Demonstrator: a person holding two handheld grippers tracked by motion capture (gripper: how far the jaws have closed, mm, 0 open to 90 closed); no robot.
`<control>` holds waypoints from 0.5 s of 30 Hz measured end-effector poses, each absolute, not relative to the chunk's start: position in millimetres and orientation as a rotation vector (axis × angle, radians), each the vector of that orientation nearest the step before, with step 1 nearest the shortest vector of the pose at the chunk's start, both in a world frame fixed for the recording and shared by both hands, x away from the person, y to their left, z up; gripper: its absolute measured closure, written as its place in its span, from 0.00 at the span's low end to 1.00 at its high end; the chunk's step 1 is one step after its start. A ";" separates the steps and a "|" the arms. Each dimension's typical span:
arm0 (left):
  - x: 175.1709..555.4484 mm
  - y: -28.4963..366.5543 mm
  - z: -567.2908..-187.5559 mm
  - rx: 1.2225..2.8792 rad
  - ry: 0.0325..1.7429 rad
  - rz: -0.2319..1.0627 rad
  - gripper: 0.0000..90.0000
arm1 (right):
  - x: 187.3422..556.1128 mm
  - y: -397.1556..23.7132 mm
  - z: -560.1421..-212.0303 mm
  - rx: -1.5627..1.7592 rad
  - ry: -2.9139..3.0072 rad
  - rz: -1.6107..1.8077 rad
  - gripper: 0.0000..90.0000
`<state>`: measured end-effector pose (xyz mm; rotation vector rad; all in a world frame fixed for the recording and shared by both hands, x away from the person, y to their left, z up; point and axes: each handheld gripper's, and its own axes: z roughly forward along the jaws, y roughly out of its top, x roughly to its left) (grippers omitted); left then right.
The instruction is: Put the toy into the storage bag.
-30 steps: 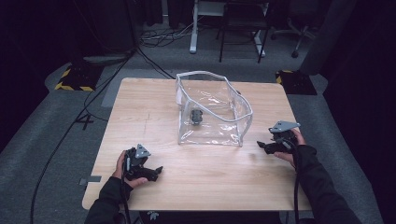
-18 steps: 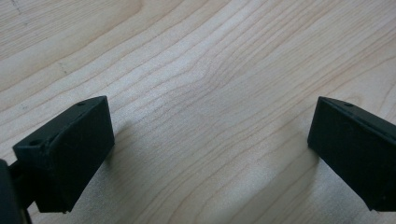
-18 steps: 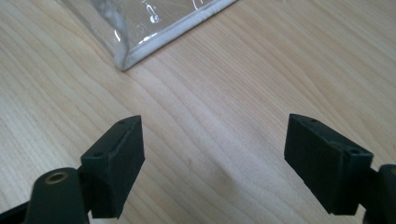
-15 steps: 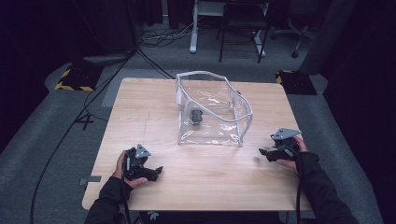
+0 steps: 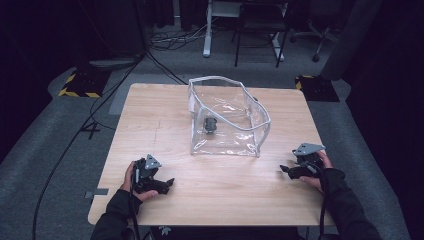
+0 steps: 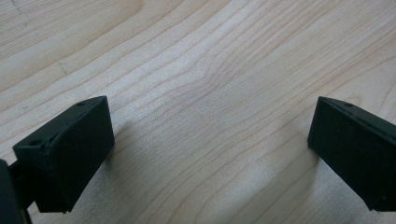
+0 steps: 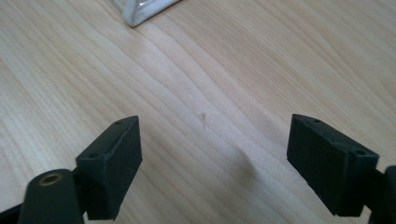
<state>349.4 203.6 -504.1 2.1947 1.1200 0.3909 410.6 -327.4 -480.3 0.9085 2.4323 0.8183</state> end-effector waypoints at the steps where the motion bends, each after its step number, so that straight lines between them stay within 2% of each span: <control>1: 349.3 203.6 -504.1 2.194 1.120 0.391 0.01 | 408.7 -329.3 -480.8 0.912 2.425 0.821 0.20; 15: 349.4 203.6 -504.1 2.195 1.121 0.391 0.01 | 395.5 -341.7 -489.4 0.946 2.418 0.839 0.20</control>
